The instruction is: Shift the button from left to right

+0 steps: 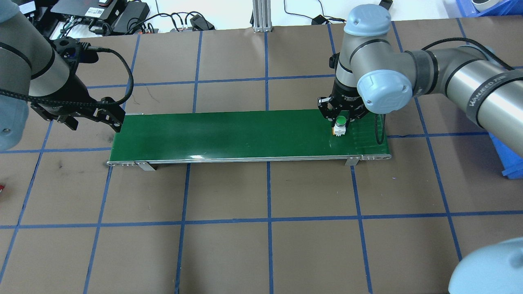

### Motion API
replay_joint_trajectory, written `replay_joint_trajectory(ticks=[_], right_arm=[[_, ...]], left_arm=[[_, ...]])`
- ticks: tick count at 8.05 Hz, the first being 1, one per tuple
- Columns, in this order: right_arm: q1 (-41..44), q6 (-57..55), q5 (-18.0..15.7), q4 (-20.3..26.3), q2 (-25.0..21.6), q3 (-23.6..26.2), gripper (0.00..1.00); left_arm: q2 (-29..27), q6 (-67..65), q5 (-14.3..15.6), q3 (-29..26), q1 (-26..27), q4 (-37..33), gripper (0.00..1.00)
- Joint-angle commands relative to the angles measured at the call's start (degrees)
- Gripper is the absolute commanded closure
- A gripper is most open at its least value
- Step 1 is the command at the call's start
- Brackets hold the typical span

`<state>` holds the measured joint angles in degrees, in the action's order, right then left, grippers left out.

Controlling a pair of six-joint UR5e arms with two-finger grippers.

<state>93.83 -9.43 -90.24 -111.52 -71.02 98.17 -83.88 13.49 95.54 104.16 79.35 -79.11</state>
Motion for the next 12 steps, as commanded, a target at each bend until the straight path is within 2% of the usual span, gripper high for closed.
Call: replay_joint_trajectory(ticks=[1, 2, 4, 5, 6, 8, 9, 11, 12], right_arm=[[-5.04, 4.57, -0.03, 2.86, -2.18, -2.00, 1.00], [-8.36, 9.38, -0.12, 7.67, -3.85, -4.28, 1.00], [-18.37, 23.07, -1.34, 13.06, -8.67, -5.09, 1.00], [-23.12, 30.54, -3.78, 13.34, -11.48, -5.01, 1.00], [-27.86, 37.66, -5.03, 13.26, -11.95, -5.09, 1.00], [-37.79, 52.86, -5.13, 12.12, -11.51, -5.35, 1.00], [-42.80, 61.64, -4.86, 8.89, -10.03, -5.27, 1.00], [-48.10, 70.84, -3.55, -0.50, -2.85, -5.27, 1.00], [-49.43, 73.30, -2.76, -1.93, -0.98, -5.27, 1.00]], left_arm=[[-0.05, -0.13, 0.00, -0.01, 0.01, 0.01, 0.00], [-0.05, -0.22, -0.09, -0.01, 0.01, 0.10, 0.00], [-0.05, -0.40, -0.09, 0.08, 0.01, 0.10, 0.00], [-0.05, -0.48, -0.17, 0.08, 0.01, 0.10, 0.00], [-0.05, -0.57, -0.09, 0.08, 0.01, 0.10, 0.00], [-0.05, -0.57, -0.09, 0.16, 0.01, 0.01, 0.00], [0.04, -0.57, -0.09, 0.17, 0.01, 0.01, 0.00], [0.04, -0.84, -0.61, 0.25, 0.19, -0.08, 0.00], [0.21, -0.40, -0.53, 0.25, 0.27, 0.01, 0.00]])
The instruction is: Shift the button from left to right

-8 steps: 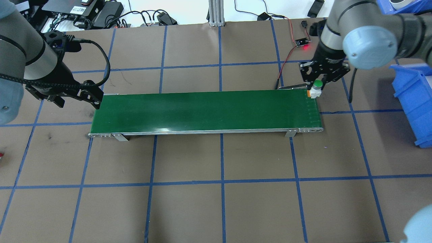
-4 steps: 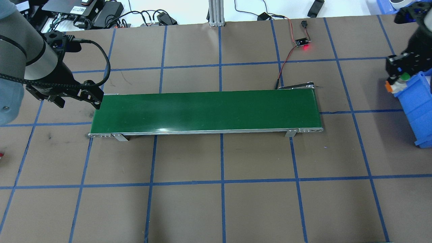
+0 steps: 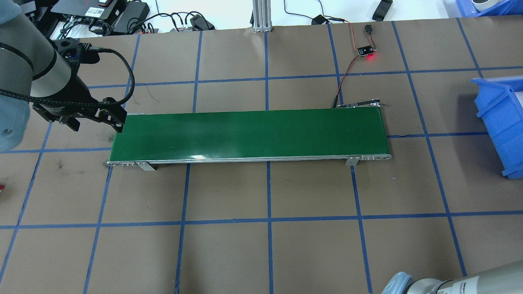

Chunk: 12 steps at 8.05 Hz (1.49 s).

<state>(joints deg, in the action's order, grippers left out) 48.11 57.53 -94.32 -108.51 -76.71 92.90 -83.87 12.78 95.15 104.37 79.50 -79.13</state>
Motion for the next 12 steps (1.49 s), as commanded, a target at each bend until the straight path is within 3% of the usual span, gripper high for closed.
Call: replay_joint_trajectory(ticks=[1, 3, 5, 7, 8, 9, 10, 12], right_arm=[[-4.34, 8.37, 1.34, -6.96, 5.94, 0.26, 1.00], [-5.22, 10.85, 1.34, -11.10, 11.21, 1.05, 1.00], [-5.22, 10.85, 1.78, -13.49, 12.99, 1.67, 0.99], [-5.22, 12.51, 1.69, -13.40, 12.55, 1.58, 0.17], [-5.22, 12.78, 1.60, -13.31, 12.03, 1.58, 0.05], [-5.22, 12.70, 1.60, -11.83, 9.32, 1.58, 0.00], [-5.14, 12.44, 1.86, -4.60, 3.99, 1.58, 0.00], [-4.52, 12.17, 1.86, 3.62, -4.21, 1.58, 0.00]], left_arm=[[0.02, 0.32, -0.14, -0.04, 0.12, 0.03, 0.00], [0.02, 0.49, -0.14, -0.04, 0.21, 0.03, 0.00], [0.02, 0.58, -0.14, -0.13, 0.13, 0.12, 0.00], [-0.16, 0.50, -0.14, -0.13, 0.21, 0.12, 0.00], [-0.24, 0.41, -0.14, -0.04, 0.21, 0.12, 0.00], [-0.24, 0.50, -0.14, -0.13, 0.21, 0.12, 0.00], [-0.24, 0.58, -0.14, -0.13, 0.21, 0.12, 0.00], [-0.16, 0.76, -0.06, -0.04, 0.21, 0.03, 0.00]])
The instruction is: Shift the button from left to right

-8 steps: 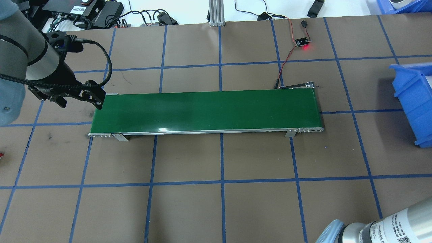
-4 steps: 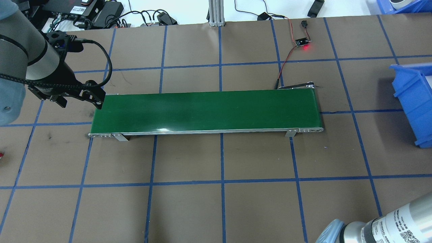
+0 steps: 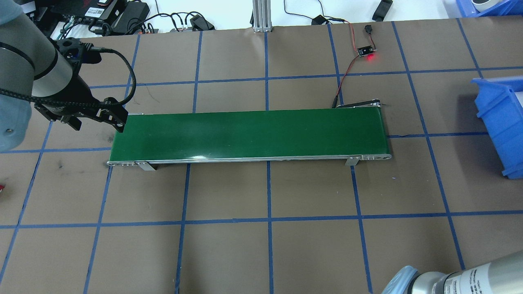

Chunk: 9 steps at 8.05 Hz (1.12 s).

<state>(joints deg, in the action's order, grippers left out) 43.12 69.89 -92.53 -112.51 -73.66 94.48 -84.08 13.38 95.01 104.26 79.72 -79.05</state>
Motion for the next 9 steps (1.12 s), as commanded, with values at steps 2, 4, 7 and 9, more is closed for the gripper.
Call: replay_joint_trajectory(ticks=[2, 4, 7, 9], right_arm=[[5.09, -8.47, 1.72, 16.06, -13.23, -1.31, 0.00], [14.75, -25.24, 0.95, 24.05, -19.04, -1.93, 0.00], [30.64, -42.48, 0.78, 30.25, -18.72, -8.51, 0.00], [40.49, -56.72, 1.65, 29.99, -18.71, -8.61, 0.00]], left_arm=[[0.05, 0.07, 0.00, -0.02, -0.09, -0.05, 0.00], [0.05, -0.10, 0.00, -0.02, 0.00, 0.04, 0.00], [0.05, 0.07, 0.08, -0.02, -0.09, 0.04, 0.00], [0.05, 0.24, 0.08, -0.11, -0.09, 0.04, 0.00]])
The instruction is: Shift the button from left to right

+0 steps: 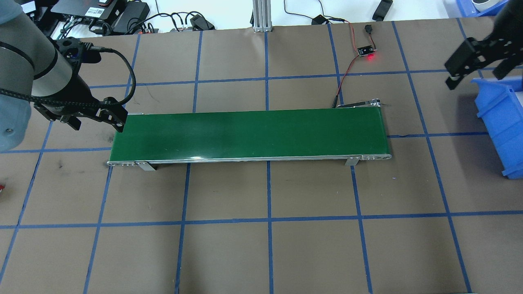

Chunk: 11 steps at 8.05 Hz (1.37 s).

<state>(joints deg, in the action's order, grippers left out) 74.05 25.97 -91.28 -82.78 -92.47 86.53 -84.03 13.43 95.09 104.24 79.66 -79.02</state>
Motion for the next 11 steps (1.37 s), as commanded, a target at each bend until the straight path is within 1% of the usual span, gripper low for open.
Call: replay_joint_trajectory(ticks=[1, 2, 4, 5, 11], right_arm=[[15.54, -21.14, 0.83, -0.54, 0.44, -0.58, 0.00], [19.08, -23.31, 0.75, -2.37, 1.75, -0.57, 0.00], [19.29, -23.34, 0.84, -3.17, 2.03, -0.57, 0.00], [19.29, -23.34, 0.84, -4.66, 2.11, -0.57, 0.00], [19.29, -22.98, 0.14, -4.76, 2.20, -0.49, 0.00]], left_arm=[[0.01, 0.20, 0.01, -0.09, -0.11, 0.01, 0.00], [-0.08, 0.11, 0.01, -0.26, -0.12, 0.01, 0.00], [0.09, 0.20, -0.08, 0.00, -0.12, -0.08, 0.00], [0.18, 0.20, -0.08, 0.00, -0.12, -0.08, 0.00], [0.45, 0.28, 0.09, 0.09, -0.12, -0.08, 0.00]])
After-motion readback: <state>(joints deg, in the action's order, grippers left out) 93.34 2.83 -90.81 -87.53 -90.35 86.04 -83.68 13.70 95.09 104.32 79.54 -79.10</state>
